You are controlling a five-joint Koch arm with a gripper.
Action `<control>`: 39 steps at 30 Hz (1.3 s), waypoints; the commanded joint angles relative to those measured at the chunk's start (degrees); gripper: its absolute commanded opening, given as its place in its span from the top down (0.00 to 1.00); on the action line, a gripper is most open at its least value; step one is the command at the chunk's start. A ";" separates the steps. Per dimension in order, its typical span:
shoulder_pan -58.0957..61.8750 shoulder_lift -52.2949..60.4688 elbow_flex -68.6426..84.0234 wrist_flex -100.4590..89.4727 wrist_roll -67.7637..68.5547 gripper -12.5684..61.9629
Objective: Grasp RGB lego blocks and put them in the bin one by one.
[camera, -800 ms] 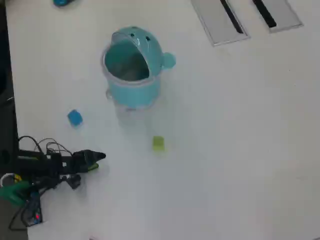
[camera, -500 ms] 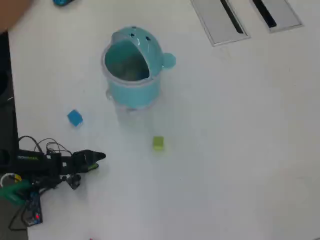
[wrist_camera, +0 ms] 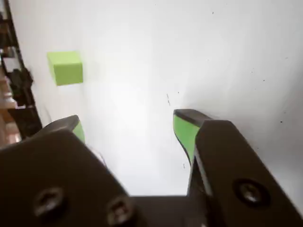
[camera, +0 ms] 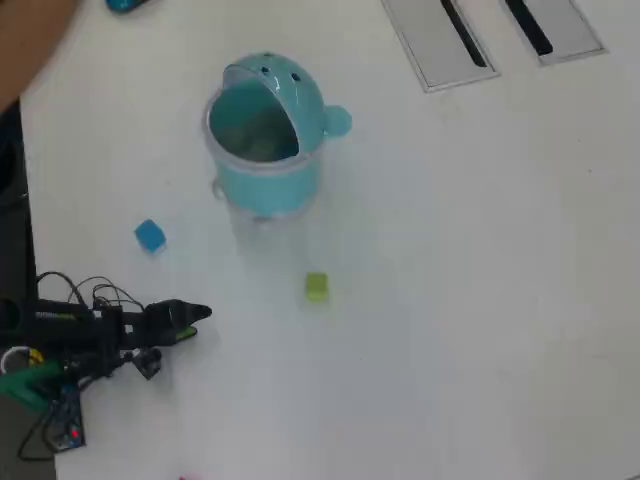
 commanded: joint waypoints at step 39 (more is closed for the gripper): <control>31.99 3.34 -2.99 -23.29 -50.45 0.40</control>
